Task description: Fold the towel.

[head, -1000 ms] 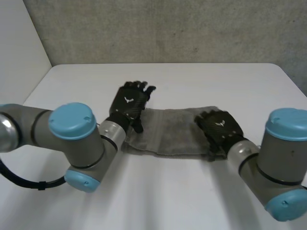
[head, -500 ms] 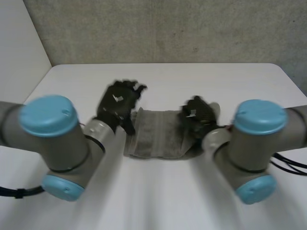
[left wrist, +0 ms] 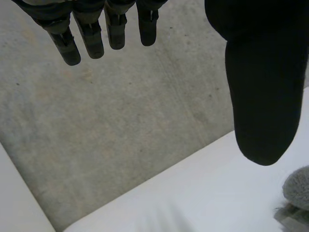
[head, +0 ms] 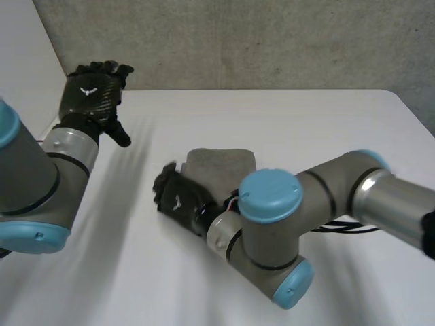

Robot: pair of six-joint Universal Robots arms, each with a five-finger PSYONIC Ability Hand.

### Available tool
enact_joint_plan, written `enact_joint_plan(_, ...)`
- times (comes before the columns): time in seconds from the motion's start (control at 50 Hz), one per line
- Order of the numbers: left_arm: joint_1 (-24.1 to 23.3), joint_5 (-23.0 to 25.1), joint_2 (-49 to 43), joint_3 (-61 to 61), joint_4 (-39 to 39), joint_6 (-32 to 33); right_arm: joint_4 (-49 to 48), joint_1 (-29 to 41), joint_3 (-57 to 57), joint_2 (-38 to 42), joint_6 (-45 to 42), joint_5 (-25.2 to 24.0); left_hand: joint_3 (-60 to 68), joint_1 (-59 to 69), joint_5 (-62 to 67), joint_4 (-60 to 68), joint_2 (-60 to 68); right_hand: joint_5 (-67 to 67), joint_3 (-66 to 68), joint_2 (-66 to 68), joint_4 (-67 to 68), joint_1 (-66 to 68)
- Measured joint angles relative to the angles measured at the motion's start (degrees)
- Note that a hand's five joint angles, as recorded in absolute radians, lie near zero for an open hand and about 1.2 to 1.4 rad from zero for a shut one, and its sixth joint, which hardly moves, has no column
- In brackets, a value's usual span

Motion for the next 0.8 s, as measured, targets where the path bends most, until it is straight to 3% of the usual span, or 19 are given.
enact_joint_plan(0.16, -2.6, 0.0, -5.7, 3.2, 0.1, -6.3, -1.1, -5.5, 9.9, -14.2, 34.4, 4.7, 0.0, 0.0, 0.0, 0.0, 0.0, -1.3, -1.8, -1.0, -1.1, -2.4)
enact_joint_plan(0.34, -4.5, 3.7, -9.8, 4.6, -0.3, -14.6, 2.9, -14.5, 13.6, -19.0, 58.7, 4.9, 0.1, 0.0, 0.0, 0.1, 0.1, -1.3, -1.8, -1.0, -1.1, -2.4)
enact_joint_plan(0.5, -7.7, 7.9, -15.5, 4.5, -0.4, -16.8, 8.1, -17.4, 6.5, -10.6, 65.8, 3.3, 0.1, 0.2, 0.0, 0.2, 0.1, -1.3, -1.8, -1.0, -1.1, -2.4)
enact_joint_plan(0.68, -9.7, 8.3, -24.1, 5.3, -0.2, -16.2, 13.1, -17.2, -2.9, 1.3, 67.1, 2.5, 0.5, 0.2, 0.0, 0.4, 0.3, -1.3, -1.8, -1.0, -1.1, -2.4)
enact_joint_plan(0.8, -9.7, 7.9, -25.2, 6.2, -0.8, -16.1, 15.5, -17.0, -4.8, 0.8, 66.6, 2.8, 0.6, 0.2, 0.0, 0.6, 0.4, -1.3, -1.8, -1.0, -1.1, -2.4)
